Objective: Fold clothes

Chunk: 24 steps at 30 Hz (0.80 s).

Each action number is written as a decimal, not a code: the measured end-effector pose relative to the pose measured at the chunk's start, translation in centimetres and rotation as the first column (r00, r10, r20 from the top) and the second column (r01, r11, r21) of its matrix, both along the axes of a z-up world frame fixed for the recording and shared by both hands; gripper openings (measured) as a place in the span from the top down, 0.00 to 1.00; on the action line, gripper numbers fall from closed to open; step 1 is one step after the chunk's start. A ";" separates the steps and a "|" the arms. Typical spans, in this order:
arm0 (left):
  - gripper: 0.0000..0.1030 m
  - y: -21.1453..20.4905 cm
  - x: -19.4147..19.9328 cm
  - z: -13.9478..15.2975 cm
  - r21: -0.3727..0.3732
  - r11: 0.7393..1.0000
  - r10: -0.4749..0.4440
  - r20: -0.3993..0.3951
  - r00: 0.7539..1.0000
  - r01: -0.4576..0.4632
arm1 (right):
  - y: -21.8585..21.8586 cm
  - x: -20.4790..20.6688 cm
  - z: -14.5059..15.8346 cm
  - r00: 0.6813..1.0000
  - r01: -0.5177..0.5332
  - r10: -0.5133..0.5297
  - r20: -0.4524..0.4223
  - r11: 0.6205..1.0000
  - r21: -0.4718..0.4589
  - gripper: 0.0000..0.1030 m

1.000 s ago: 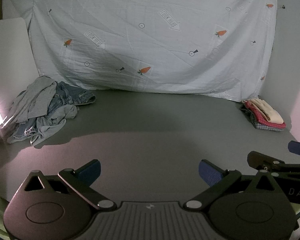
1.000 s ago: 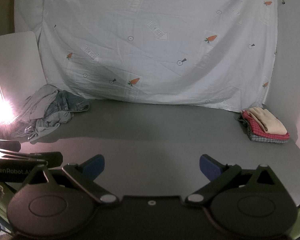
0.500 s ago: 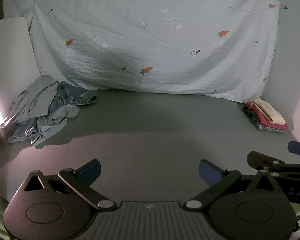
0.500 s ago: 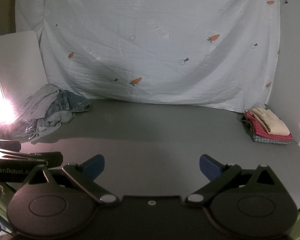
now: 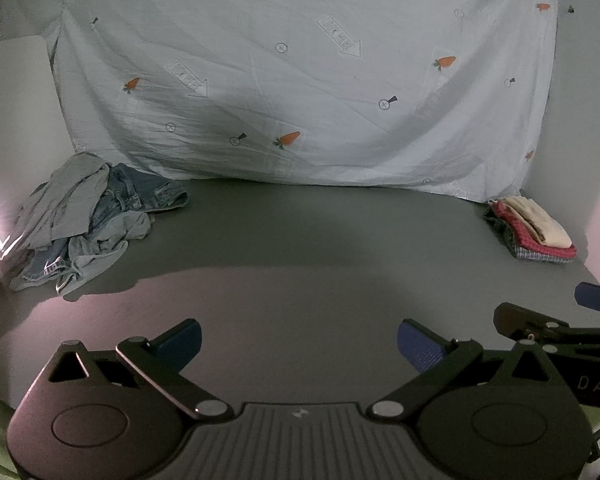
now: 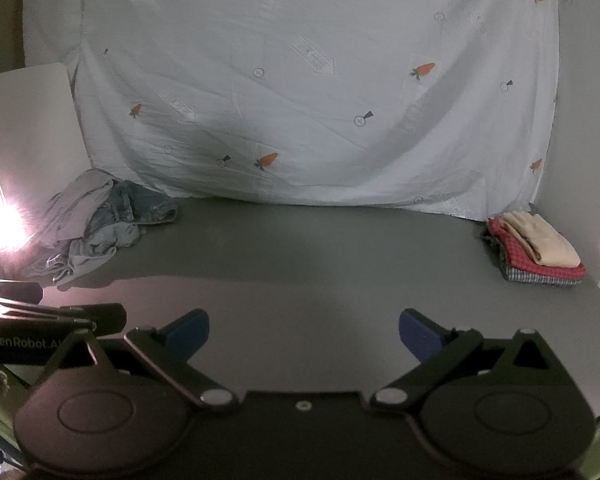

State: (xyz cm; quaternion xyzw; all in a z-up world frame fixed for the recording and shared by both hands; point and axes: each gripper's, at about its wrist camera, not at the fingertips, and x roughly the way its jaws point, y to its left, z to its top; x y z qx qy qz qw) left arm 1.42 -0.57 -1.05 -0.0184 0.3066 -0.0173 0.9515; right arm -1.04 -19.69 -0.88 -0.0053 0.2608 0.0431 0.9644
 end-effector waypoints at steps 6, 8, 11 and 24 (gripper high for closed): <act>0.00 -0.4 0.3 0.1 0.008 1.000 -0.004 -0.008 1.000 0.004 | -0.6 0.2 -0.2 1.000 0.000 0.001 -0.005 1.000 0.011 0.00; 0.00 -0.5 0.4 0.1 0.011 1.000 -0.005 -0.011 1.000 0.005 | -0.7 0.3 -0.3 1.000 -0.002 0.002 -0.007 1.000 0.014 0.00; 0.00 -0.7 0.5 0.2 0.015 1.000 -0.005 -0.016 1.000 0.006 | -0.9 0.3 -0.3 1.000 -0.002 0.002 -0.010 1.000 0.017 0.00; 0.00 -2.2 1.9 -0.3 0.021 1.000 -0.011 -0.066 0.998 0.012 | -2.7 1.4 -1.4 0.998 0.001 0.003 -0.066 0.998 0.059 0.00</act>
